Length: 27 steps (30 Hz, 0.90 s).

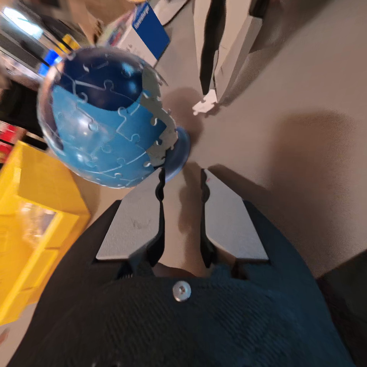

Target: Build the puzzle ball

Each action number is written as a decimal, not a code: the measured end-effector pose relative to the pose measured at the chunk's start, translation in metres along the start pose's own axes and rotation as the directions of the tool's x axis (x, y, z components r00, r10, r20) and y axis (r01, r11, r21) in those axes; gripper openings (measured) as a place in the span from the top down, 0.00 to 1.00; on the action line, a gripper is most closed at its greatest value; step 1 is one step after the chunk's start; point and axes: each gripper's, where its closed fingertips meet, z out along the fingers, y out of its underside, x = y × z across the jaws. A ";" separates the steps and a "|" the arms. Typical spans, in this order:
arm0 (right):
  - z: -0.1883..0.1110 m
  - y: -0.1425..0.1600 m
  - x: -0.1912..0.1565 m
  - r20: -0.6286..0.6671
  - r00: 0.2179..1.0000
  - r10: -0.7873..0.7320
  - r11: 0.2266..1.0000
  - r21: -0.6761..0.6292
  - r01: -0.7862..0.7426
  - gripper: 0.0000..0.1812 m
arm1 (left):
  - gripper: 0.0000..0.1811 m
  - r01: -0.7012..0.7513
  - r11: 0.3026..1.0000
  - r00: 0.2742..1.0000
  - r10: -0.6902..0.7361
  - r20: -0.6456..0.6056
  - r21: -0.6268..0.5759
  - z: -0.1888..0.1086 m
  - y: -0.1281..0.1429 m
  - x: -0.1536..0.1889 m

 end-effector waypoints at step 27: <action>-0.016 -0.022 -0.062 0.076 0.895 -0.440 0.893 0.142 0.428 0.85 | 1.00 -0.512 0.769 0.852 0.512 0.111 0.384 -0.007 -0.032 0.030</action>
